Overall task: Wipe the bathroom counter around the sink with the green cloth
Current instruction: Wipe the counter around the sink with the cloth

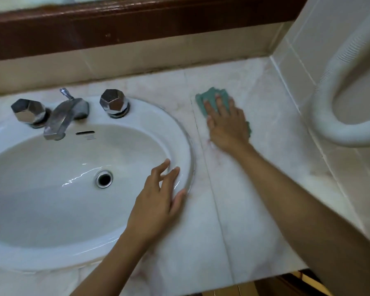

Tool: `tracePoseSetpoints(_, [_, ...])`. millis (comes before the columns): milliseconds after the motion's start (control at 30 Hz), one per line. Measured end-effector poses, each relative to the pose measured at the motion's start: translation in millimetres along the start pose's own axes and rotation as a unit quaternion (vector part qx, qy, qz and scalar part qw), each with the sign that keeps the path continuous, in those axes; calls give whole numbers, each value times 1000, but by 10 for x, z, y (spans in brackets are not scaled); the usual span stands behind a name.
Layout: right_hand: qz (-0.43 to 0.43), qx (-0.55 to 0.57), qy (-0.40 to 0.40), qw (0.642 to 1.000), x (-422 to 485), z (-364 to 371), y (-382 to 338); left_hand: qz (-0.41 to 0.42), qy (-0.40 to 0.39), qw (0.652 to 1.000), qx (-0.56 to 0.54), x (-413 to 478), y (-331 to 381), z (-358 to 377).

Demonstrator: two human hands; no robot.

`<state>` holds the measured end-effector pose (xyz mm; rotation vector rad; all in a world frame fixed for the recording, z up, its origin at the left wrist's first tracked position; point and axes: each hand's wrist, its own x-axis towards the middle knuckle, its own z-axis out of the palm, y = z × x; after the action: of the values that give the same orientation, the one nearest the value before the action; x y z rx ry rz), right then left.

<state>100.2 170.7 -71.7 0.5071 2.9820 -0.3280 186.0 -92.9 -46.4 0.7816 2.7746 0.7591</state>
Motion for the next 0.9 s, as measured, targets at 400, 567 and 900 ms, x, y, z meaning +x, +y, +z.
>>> tracePoseSetpoints(400, [108, -21, 2, 994, -2390, 104, 770, -10, -26, 998, -60, -26, 21, -60])
tracePoseSetpoints(567, [199, -8, 14, 980, -1156, -24, 834, -7, -26, 998, -65, -23, -9, -38])
tracePoseSetpoints(900, [-50, 11, -8, 999, -2940, 456, -687, 0, 9, 993, -120, -28, -24, -60])
